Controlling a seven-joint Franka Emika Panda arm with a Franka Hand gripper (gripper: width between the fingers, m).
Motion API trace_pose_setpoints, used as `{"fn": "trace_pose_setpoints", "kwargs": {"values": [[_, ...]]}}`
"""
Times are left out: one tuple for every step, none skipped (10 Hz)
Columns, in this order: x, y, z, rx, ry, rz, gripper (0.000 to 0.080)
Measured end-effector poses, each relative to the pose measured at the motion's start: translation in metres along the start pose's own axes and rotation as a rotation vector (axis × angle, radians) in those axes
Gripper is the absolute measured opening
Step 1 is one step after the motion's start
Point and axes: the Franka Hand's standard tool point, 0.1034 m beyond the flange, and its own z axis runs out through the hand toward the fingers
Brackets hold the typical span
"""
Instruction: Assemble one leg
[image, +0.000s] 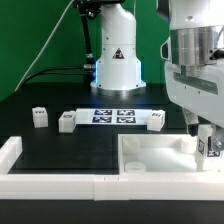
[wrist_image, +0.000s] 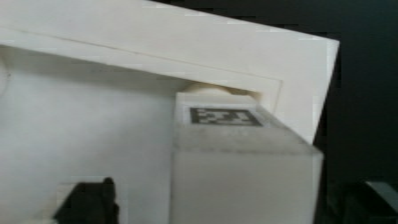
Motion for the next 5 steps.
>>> {"fn": "trace_pose_setpoints", "kwargs": {"values": [[-0.0032, 0.0003, 0.0008, -0.005, -0.002, -0.057, 0.0629], [-0.0052, -0.0002, 0.0002, -0.009, -0.002, -0.208, 0.0629], [-0.0057, -0.0011, -0.0004, -0.012, -0.003, -0.382, 0.0643], [-0.0065, -0.0025, -0.0014, -0.024, -0.008, -0.536, 0.0648], [-0.0061, -0.0053, -0.0028, -0.031, -0.017, -0.67, 0.0648]]}}
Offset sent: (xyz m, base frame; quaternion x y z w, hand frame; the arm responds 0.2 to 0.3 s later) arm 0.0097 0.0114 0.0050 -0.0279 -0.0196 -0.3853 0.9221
